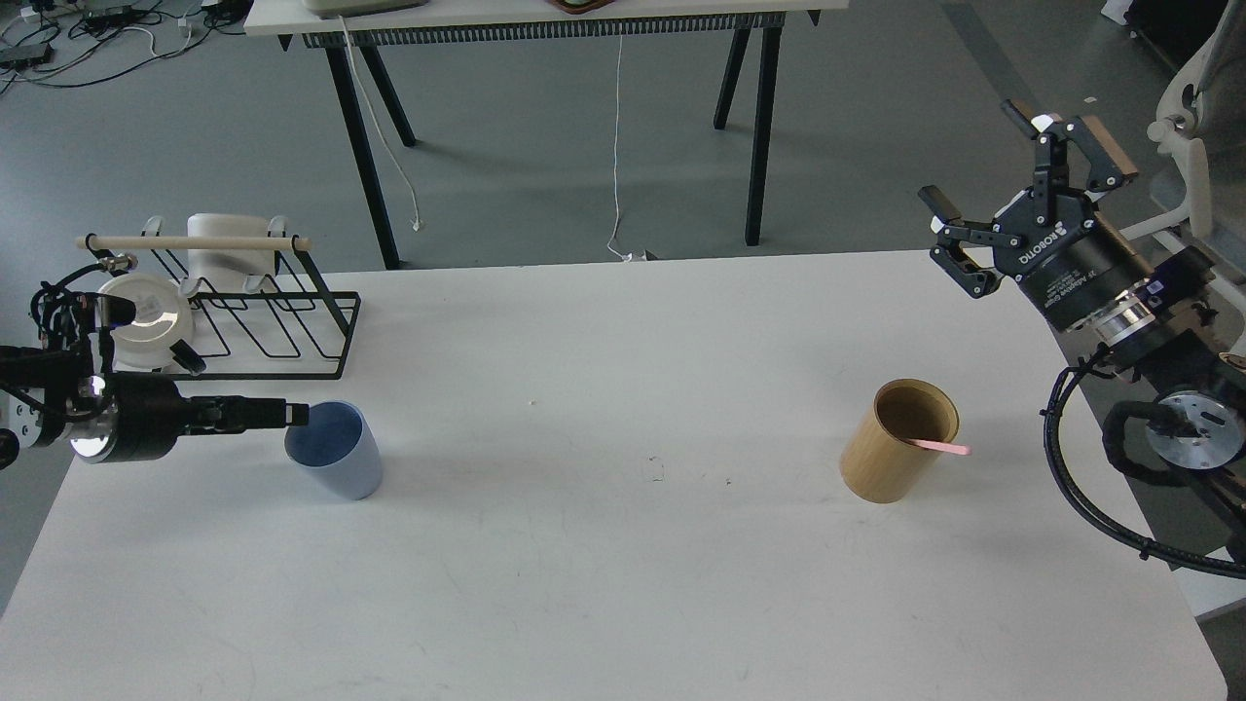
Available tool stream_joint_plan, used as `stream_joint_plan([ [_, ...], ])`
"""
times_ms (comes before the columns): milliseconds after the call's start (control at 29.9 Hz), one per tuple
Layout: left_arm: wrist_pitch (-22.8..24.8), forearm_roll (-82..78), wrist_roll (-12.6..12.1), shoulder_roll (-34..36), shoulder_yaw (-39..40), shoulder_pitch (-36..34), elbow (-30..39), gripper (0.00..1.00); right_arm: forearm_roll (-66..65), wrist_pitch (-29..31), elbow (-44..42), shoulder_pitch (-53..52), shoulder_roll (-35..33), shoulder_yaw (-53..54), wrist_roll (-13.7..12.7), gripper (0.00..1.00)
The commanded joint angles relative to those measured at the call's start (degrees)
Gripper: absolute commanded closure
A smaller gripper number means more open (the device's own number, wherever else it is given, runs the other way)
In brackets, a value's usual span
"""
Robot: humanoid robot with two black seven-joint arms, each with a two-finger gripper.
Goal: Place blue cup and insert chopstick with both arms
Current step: 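Lower the left gripper and close it on the light blue cup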
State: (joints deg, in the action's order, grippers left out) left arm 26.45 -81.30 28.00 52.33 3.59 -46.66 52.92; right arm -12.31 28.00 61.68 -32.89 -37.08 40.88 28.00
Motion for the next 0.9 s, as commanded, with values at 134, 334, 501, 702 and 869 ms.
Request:
stream_joint_plan([
  [134, 0.0, 0.09, 0.0, -1.62, 0.01, 1.4, -0.01, 0.03, 0.09, 0.0, -0.42, 0.37, -0.36, -0.01, 0.0, 0.01],
  [334, -0.17, 0.53, 0.0, -2.67, 0.1, 2.02, -0.01, 0.07, 0.09, 0.0, -0.42, 0.37, -0.36, 0.07, 0.0, 0.01],
  [501, -2.54, 0.17, 0.0, -2.58, 0.01, 2.02, -0.1, 0.23, 0.09, 0.0, -0.42, 0.37, -0.36, 0.07, 0.0, 0.01],
  [702, -3.08, 0.0, 0.0, -2.5, 0.01, 2.1, -0.1, 0.34, 0.09, 0.0, -0.42, 0.46, -0.45, 0.16, 0.0, 0.01],
  [869, -3.25, 0.09, 0.0, -2.5, 0.01, 2.37, -0.1, 0.68, 0.18, 0.0, -0.42, 0.72, -0.89, 0.69, 0.0, 0.01],
])
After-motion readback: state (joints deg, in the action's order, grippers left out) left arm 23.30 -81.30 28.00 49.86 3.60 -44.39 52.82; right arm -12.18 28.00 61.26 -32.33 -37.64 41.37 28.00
